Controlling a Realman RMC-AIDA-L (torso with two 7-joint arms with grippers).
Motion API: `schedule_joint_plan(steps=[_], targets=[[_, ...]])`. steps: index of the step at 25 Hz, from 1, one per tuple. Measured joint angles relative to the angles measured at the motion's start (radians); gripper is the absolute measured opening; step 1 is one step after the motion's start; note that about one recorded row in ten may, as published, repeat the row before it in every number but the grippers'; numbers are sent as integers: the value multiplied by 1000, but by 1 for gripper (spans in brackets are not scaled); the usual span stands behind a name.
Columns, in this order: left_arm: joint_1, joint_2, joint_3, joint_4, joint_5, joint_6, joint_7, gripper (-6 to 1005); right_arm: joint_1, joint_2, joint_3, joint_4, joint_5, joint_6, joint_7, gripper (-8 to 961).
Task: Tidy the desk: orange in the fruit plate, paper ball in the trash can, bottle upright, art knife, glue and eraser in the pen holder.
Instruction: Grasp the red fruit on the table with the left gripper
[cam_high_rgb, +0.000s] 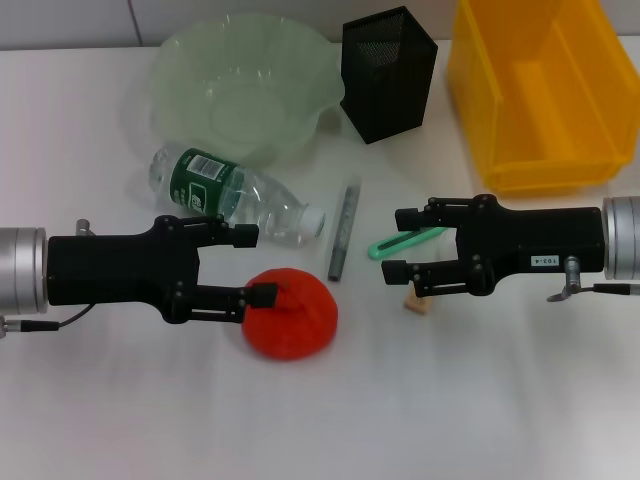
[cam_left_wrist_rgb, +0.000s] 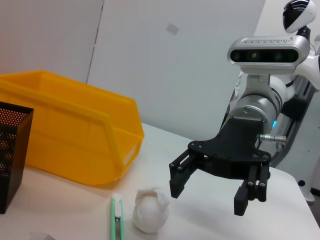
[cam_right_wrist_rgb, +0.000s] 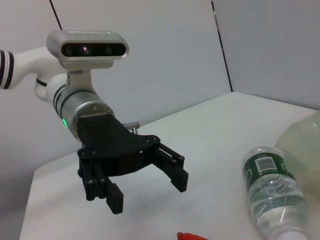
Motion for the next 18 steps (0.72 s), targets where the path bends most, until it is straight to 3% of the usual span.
schedule_joint_plan(steps=[18], targets=[[-11, -10, 10, 2, 15, -59, 15, 836, -2, 0, 0, 0, -6, -4, 2, 784]])
